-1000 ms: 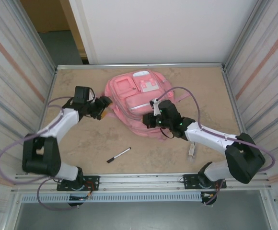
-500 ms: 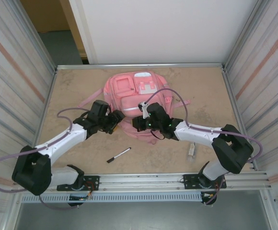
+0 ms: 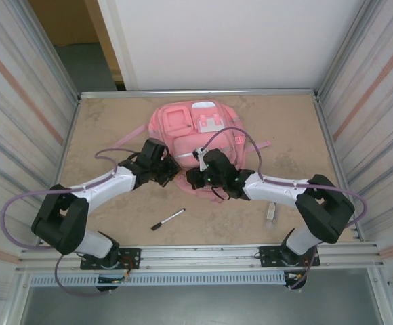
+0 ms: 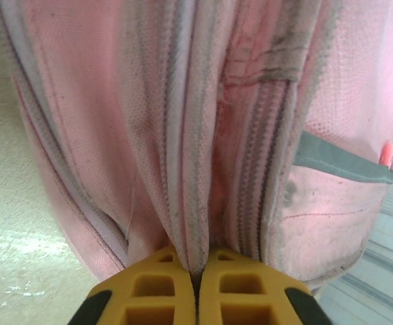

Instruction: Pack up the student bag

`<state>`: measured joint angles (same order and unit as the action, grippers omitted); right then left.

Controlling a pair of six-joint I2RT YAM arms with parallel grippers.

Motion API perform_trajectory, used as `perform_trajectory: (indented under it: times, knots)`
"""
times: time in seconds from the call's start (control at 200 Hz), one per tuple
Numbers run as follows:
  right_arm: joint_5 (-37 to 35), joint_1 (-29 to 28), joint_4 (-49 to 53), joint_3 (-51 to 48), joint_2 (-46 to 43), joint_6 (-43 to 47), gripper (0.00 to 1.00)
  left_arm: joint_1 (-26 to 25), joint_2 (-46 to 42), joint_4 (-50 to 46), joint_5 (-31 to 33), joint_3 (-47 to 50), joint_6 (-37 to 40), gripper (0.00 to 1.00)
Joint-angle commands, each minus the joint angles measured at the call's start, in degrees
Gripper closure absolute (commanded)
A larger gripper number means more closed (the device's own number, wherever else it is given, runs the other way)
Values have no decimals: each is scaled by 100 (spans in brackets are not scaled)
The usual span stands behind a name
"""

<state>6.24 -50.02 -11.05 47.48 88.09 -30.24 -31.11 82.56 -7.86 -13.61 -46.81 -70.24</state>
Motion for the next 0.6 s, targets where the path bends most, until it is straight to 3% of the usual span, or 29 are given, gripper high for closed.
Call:
perform_trajectory:
  times: [0.0,0.2,0.346,0.416,0.521,0.596]
  knots:
    - [-46,69,546,-78,-438,463,100,336,-301,-16,229,14,369,100]
    - [-329,972,986,-804,-1116,722,100,1080,-667,-252,-8,151,811,100]
    - [-349,1545,975,-1147,-1325,888,100,1683,-387,-380,-164,4,1322,100]
    - [-232,1593,905,-1160,-1364,932,100,2048,95,-719,-331,-401,1629,100]
    - [495,1468,786,-901,-1222,935,100,2516,1085,-680,-1220,-1153,1937,100]
    - [553,1142,749,-609,-1056,923,100,2656,1694,-658,-1785,-1692,2042,96]
